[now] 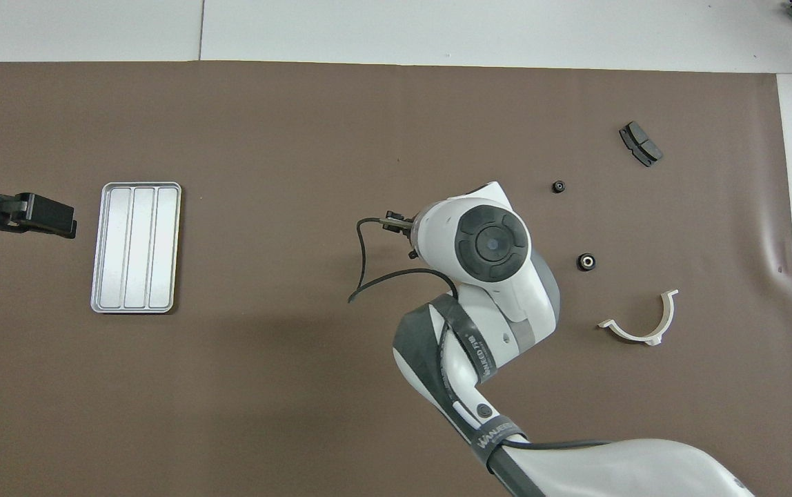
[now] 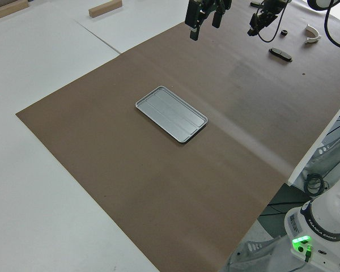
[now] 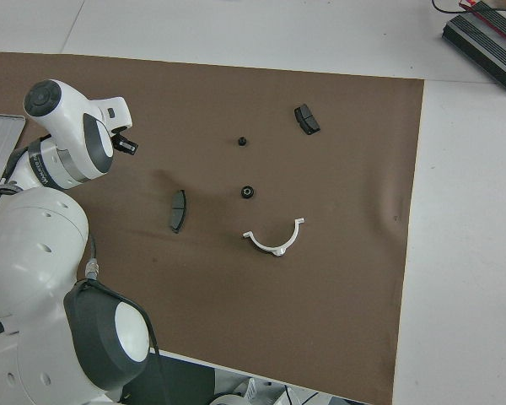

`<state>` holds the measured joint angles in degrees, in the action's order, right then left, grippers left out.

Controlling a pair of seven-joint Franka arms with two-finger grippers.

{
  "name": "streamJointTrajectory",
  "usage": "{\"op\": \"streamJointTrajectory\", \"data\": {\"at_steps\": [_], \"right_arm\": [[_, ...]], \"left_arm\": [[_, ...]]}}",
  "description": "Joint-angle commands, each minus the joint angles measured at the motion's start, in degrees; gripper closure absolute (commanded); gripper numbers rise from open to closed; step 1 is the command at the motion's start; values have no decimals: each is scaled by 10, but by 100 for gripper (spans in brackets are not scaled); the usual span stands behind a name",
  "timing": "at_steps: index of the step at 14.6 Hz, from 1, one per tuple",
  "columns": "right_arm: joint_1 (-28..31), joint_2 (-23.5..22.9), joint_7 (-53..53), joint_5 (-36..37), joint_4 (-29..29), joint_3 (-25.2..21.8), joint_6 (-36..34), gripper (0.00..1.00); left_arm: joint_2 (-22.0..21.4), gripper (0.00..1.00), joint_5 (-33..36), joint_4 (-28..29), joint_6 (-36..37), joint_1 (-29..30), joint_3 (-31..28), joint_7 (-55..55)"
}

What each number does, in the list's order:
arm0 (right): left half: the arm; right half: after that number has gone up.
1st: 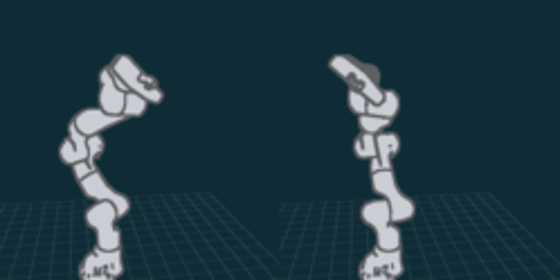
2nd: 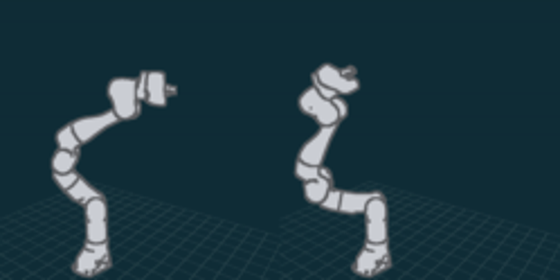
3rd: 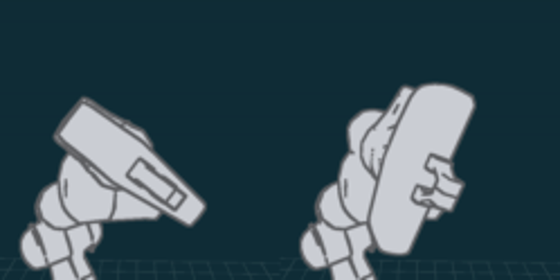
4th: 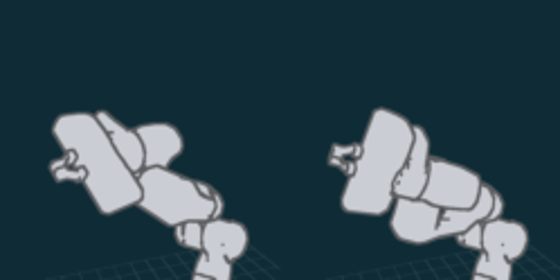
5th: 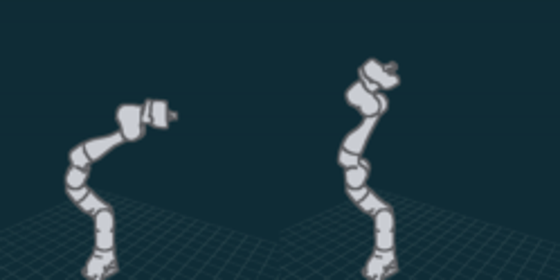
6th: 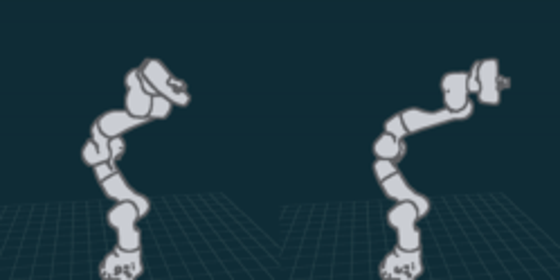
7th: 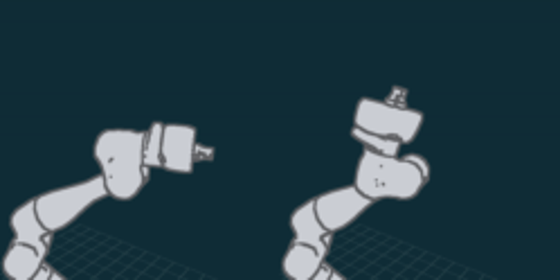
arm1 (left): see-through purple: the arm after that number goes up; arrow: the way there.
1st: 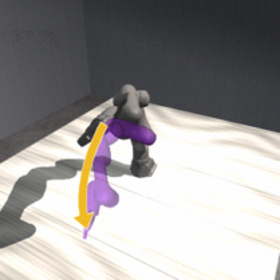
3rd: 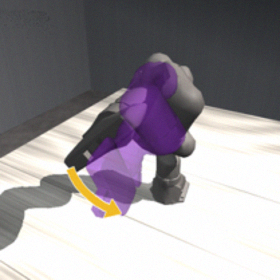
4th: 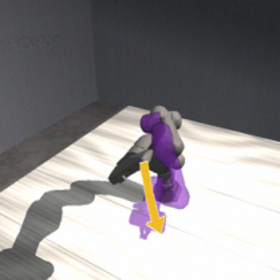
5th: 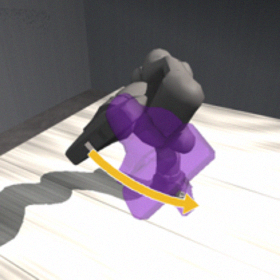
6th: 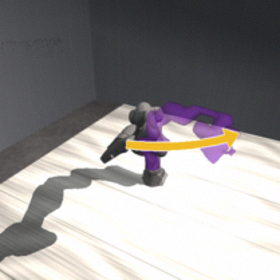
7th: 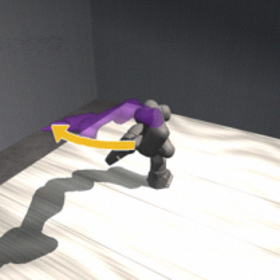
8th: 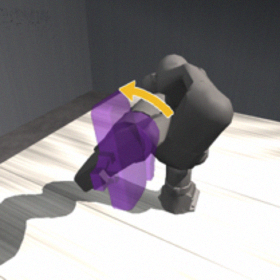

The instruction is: Pick bearing gear from pile to tray

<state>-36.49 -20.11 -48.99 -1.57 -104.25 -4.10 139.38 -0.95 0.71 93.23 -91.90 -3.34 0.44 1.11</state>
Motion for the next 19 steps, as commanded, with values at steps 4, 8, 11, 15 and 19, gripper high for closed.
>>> {"op": "streamJointTrajectory", "data": {"at_steps": [4, 8, 11, 15, 19], "right_arm": [[-46, -98, -110, 53, 75, -3, 23, 94], [-52, -122, -124, 59, 75, -4, 57, 70], [-40, -128, -124, 82, 76, -4, 87, 67], [-43, -127, -124, 83, 76, -6, 82, 0], [-5, -51, -91, 122, 58, -28, 19, 0]], "left_arm": [[-39, 0, 8, 64, -21, -6, -3, -8], [-39, 0, 8, 64, -26, -8, -3, -8], [-40, 0, 7, 68, -29, -10, -2, -6], [-51, 0, 4, 98, -64, -39, -2, -8], [-49, 0, 5, 119, -117, -83, -3, -11]]}}
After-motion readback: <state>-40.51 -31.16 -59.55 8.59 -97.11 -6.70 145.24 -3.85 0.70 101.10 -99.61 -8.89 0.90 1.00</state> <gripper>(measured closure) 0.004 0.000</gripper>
